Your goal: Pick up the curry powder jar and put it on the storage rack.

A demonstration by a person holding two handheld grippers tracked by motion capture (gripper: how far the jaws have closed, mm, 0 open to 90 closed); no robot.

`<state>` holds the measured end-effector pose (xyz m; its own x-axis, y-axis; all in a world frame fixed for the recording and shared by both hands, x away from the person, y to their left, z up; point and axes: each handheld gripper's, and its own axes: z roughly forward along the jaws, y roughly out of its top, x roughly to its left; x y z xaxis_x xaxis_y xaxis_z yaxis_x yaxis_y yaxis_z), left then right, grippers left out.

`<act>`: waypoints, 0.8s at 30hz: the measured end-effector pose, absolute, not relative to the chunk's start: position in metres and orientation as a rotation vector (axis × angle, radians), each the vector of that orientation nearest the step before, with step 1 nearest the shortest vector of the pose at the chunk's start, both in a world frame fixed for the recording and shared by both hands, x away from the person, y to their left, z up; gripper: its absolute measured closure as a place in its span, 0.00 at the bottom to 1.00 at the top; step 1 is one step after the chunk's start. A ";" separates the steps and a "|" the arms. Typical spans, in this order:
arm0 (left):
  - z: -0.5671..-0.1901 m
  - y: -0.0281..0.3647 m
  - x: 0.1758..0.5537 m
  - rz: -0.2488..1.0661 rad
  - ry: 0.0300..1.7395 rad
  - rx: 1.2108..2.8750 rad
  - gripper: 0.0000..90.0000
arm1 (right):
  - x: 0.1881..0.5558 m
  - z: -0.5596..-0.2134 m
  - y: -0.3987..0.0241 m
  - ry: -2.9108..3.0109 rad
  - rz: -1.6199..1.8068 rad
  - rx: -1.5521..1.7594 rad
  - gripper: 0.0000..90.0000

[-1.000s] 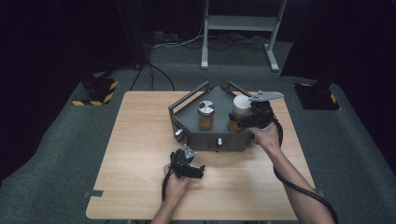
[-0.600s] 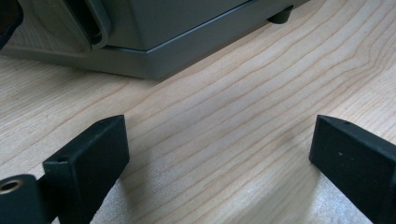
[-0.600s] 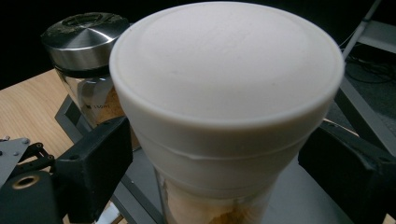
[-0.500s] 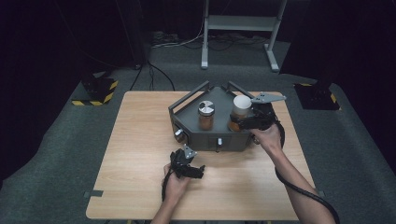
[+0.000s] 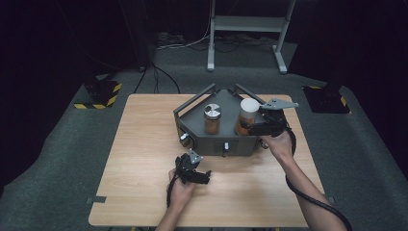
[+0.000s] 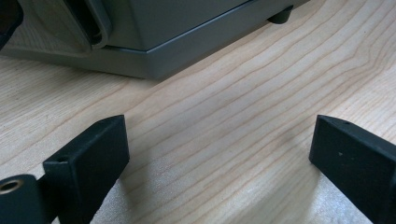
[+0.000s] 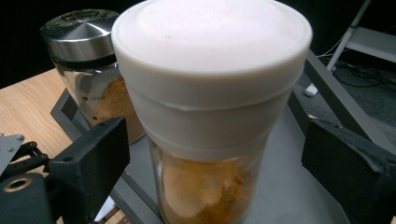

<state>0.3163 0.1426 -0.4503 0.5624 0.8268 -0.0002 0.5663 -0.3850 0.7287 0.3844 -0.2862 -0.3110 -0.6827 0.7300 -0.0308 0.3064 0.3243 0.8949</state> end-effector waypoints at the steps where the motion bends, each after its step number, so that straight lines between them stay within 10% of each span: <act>1: -0.450 0.143 0.316 0.480 1.112 2.101 0.05 | 0.384 -0.311 -0.287 2.161 1.320 0.913 0.08; 24: -0.450 0.142 0.316 0.479 1.114 2.099 0.05 | 0.353 -0.331 -0.313 2.096 1.344 0.953 0.08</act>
